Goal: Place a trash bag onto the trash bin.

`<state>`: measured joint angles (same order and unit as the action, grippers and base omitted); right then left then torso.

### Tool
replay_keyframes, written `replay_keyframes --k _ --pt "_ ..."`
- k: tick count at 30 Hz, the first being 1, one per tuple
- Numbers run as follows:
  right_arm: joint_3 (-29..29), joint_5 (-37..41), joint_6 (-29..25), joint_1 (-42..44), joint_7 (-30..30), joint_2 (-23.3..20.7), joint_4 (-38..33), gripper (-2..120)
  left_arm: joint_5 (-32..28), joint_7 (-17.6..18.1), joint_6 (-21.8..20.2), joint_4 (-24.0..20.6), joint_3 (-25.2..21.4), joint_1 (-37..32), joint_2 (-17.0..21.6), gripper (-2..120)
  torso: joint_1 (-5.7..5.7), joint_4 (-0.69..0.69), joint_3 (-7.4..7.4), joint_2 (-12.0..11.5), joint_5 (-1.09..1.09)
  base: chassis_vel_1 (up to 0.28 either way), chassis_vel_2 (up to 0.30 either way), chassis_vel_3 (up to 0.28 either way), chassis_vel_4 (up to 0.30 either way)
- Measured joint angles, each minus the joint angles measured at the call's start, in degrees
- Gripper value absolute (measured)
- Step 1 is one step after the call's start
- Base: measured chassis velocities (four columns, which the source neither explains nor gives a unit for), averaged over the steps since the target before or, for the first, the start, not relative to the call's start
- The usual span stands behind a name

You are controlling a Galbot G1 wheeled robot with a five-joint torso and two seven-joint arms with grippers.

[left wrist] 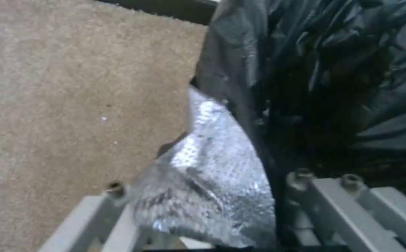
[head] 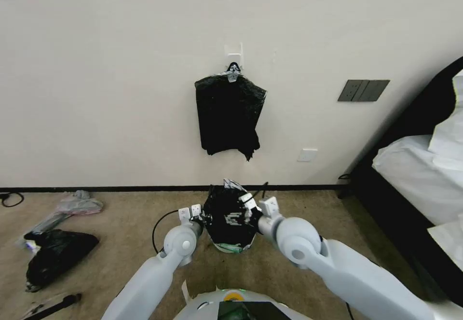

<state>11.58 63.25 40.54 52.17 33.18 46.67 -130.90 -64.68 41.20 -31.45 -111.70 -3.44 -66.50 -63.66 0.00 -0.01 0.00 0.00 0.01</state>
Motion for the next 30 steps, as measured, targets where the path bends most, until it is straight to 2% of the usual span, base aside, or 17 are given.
replay_keyframes --k 3,4,7,8,11,12,13,16,17,18,19,21,22,25,26,29,30 --pt "-4.4 -1.2 0.0 3.9 -1.5 -0.3 -0.9 100 1.2 -1.6 -0.2 -0.9 -0.4 -0.5 0.7 47 0.00 0.01 0.00 0.0 -0.01 0.000 0.000 0.000 0.000" --pt "-4.4 -1.2 0.0 3.9 -1.5 -0.3 -0.9 100 1.2 -1.6 -0.2 -0.9 -0.4 -0.5 0.7 47 0.00 0.01 0.00 0.0 -0.01 0.000 0.000 0.000 0.000" --pt "-9.7 -2.9 -0.1 8.0 -3.8 -0.4 -2.0 100 3.7 -4.4 -0.4 -2.9 -1.8 -1.8 2.1 61 0.00 0.01 0.00 0.0 -0.01 0.000 0.000 0.000 0.000" --pt "-9.7 -2.9 -0.1 8.0 -3.8 -0.4 -2.0 100 3.7 -4.4 -0.4 -2.9 -1.8 -1.8 2.1 61 0.00 0.01 0.00 0.0 -0.01 0.000 0.000 0.000 0.000" --pt "-15.4 -6.1 -2.2 13.3 -6.8 0.3 -3.6 100 12.9 -12.3 0.1 -4.8 -4.6 -4.0 4.4 74 0.00 0.01 0.00 0.0 -0.01 0.000 0.000 0.000 0.000" --pt "-17.7 -8.2 -4.1 15.3 -8.2 1.0 -3.9 100 16.9 -15.6 2.0 -5.5 -5.7 -5.2 5.1 78 0.00 0.02 0.00 0.0 -0.01 0.000 0.000 0.000 0.000" --pt "-17.7 -8.2 -4.1 15.3 -8.2 1.0 -3.9 100 16.9 -15.6 2.0 -5.5 -5.7 -5.2 5.1 78 0.00 0.02 0.00 0.0 -0.01 0.000 0.000 0.000 0.000" --pt "-26.0 -18.9 -11.8 23.4 -14.3 5.0 -3.4 100 27.3 -21.2 12.3 -6.8 -8.8 -9.1 5.3 91 0.00 0.02 -0.01 0.0 -0.01 0.000 0.000 0.000 0.000" --pt "-26.0 -18.9 -11.8 23.4 -14.3 5.0 -3.4 100 27.3 -21.2 12.3 -6.8 -8.8 -9.1 5.3 91 0.00 0.02 -0.01 0.0 -0.01 0.000 0.000 0.000 0.000" --pt "-27.7 -22.1 -13.8 25.3 -15.8 6.4 -2.9 100 29.5 -22.1 15.6 -6.9 -9.6 -10.3 5.0 95 0.00 0.00 0.00 0.0 -0.02 0.000 0.000 0.000 0.000" --pt "-31.6 -32.9 -22.0 30.6 -19.6 10.6 -0.3 100 35.9 -23.5 22.6 -7.1 -11.5 -13.5 3.8 99 0.00 -0.01 -0.01 0.0 0.01 0.000 0.000 0.000 0.000" --pt "-34.7 -44.3 -30.9 34.8 -22.7 15.2 2.6 100 42.5 -24.2 28.0 -6.7 -13.3 -16.4 2.1 100 0.00 0.02 0.00 0.0 -0.05 0.000 0.000 0.000 0.000" --pt "-34.7 -44.3 -30.9 34.8 -22.7 15.2 2.6 100 42.5 -24.2 28.0 -6.7 -13.3 -16.4 2.1 100 0.00 0.02 0.00 0.0 -0.05 0.000 0.000 0.000 0.000" --pt "-39.0 -57.2 -42.8 41.1 -26.8 24.2 6.8 100 50.1 -25.4 34.0 -6.5 -16.7 -21.4 -0.9 100 0.00 -0.02 0.00 0.0 -0.01 0.000 0.000 0.000 0.000" --pt "-39.0 -57.2 -42.8 41.1 -26.8 24.2 6.8 100 50.1 -25.4 34.0 -6.5 -16.7 -21.4 -0.9 100 0.00 -0.02 0.00 0.0 -0.01 0.000 0.000 0.000 0.000" --pt "-40.8 -63.2 -54.8 46.9 -29.2 31.3 8.4 100 54.6 -26.7 37.8 -8.2 -19.5 -26.8 -4.6 100 0.00 0.02 -0.01 0.0 -0.01 0.000 0.000 0.000 0.000" --pt "-40.8 -64.0 -56.8 48.2 -29.5 32.6 8.4 100 55.9 -26.9 38.8 -8.6 -19.8 -28.1 -5.6 100 0.00 0.01 -0.01 0.0 -0.03 0.000 0.000 0.000 0.000"
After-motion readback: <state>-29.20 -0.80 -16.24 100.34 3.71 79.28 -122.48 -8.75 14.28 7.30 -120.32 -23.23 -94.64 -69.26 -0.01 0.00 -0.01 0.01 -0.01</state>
